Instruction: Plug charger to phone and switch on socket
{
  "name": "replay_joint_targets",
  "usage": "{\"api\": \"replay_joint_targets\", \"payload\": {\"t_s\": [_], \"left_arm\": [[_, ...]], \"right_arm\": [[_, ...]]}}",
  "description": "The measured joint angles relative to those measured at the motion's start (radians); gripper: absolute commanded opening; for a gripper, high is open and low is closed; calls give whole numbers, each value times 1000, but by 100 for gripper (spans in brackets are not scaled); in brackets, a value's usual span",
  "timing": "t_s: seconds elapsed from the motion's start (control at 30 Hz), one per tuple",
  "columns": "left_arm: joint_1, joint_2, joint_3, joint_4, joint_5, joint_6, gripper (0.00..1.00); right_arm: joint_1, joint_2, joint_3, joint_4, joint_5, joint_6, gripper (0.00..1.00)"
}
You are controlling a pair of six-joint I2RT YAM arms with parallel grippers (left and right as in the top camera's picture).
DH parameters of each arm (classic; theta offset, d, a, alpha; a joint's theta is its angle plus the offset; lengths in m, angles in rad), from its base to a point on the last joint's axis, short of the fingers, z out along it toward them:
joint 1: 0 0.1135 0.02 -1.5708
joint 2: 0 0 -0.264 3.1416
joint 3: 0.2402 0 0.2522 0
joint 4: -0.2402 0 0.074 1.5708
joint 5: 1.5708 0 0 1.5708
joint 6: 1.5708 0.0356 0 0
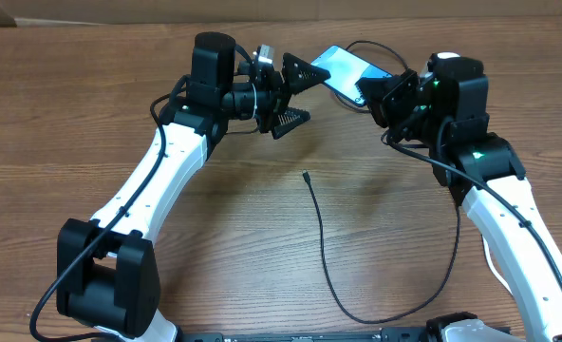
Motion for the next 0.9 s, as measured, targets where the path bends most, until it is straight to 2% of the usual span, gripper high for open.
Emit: {"api": "replay_joint_targets", "payload": {"t_s": [0.07,0.3,0.4,0.5,0.67,0.87,0.9], "left_arm": [[-2,0,0,49,-27,-68,99],[-8,0,0,62,-95,-210,100],[-22,0,0,62,-122,-261,96],[-34,0,0,62,-136,-302,87],[-34,0,-1,62,-145,-398,86],[-34,0,-1,74,-147,-426,77],[-34,0,-1,74,-147,-428,73]], "right_arm": [[21,0,0,0,24,8,4],[77,0,0,26,62,31,4],[94,0,0,31,73,36,4],[107,0,0,31,86,40,4],[135,0,0,29,122,40,4],[138,0,0,29,139,39,4],[138,0,0,29,140,40,4]]}}
